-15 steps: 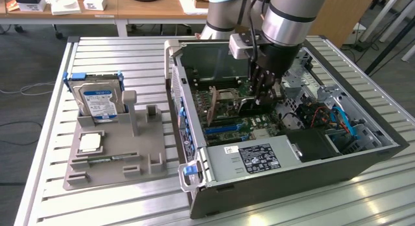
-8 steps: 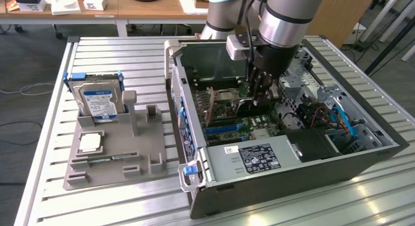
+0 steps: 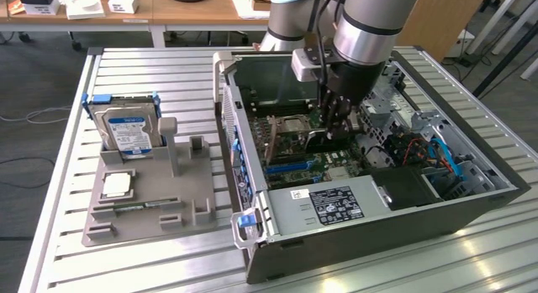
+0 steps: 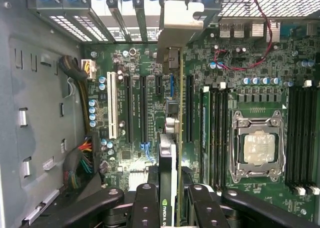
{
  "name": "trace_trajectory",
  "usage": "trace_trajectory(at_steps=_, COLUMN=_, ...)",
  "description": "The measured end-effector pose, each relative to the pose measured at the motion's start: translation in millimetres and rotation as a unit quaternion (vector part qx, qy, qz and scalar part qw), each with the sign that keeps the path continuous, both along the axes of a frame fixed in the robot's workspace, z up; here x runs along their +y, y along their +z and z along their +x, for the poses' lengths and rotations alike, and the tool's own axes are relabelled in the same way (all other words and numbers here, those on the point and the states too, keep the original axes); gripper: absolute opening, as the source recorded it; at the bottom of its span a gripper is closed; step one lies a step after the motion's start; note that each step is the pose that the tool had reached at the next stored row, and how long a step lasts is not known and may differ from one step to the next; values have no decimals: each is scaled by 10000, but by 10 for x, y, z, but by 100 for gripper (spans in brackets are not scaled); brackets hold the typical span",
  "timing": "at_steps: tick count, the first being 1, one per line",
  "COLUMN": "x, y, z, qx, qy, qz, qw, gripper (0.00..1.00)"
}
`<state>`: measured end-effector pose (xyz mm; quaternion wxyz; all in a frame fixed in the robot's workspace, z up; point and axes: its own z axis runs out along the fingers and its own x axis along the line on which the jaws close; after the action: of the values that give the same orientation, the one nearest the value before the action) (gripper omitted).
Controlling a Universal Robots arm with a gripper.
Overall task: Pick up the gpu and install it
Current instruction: 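Insert the gpu into the slot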
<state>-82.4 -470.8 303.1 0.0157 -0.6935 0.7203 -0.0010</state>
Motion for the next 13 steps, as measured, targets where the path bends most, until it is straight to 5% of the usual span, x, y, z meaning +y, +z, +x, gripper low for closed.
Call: trace_trajectory(at_steps=13, x=6, y=-62, z=-40, qx=0, qy=1, qz=0, qw=10000, gripper=27)
